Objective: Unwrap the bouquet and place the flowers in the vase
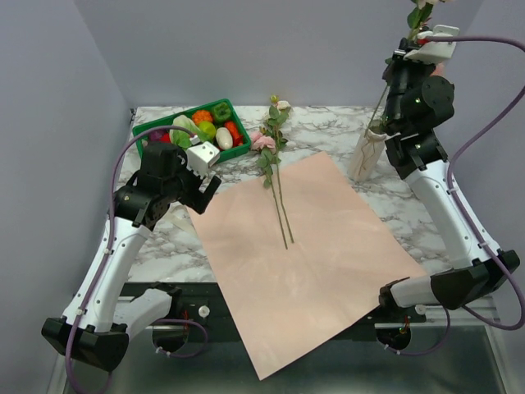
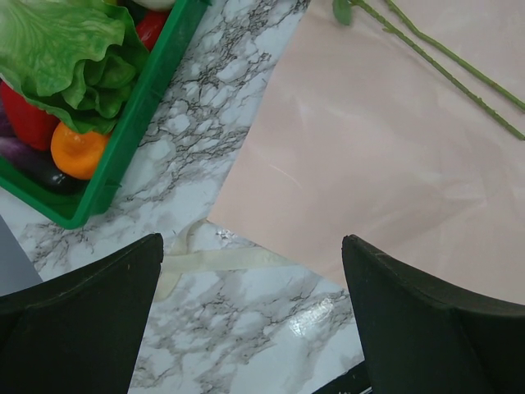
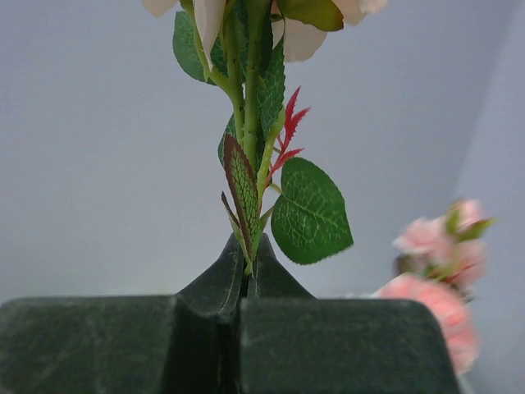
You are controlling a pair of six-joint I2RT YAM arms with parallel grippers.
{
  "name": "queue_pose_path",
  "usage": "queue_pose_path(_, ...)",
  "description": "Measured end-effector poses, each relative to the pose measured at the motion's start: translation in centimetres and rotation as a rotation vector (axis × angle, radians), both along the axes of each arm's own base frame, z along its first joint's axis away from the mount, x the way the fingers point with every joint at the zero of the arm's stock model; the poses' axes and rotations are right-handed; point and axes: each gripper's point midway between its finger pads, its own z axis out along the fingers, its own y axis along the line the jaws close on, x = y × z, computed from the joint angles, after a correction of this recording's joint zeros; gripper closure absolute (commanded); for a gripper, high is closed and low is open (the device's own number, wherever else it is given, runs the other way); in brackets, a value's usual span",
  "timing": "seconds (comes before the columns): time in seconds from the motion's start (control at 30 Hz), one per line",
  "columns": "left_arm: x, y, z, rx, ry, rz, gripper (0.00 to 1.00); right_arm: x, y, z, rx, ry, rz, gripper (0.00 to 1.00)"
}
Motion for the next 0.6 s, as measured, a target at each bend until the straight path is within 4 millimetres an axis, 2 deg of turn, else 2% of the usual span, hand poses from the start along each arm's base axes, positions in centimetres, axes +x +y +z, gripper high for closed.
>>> queue_pose_path(0.07, 0.1, 0.0, 0.1, -0.002, -0.001, 0.001, 0.01, -0.5, -1.9, 1.2, -0.003, -0.068, -0.066, 0.99)
queue_pose_path(0.17, 0.1, -0.1, 0.1, -0.002, -0.001, 0.001, 0.01, -0.8, -3.0, 1.6, -0.02, -0.137, -0.127, 0.99)
queue_pose_path(0.6, 0.0, 0.0, 0.0, 0.006, 0.005, -0.004, 0.01, 1.6, -5.7, -0.1, -0.049, -0.186, -0.253, 0.99)
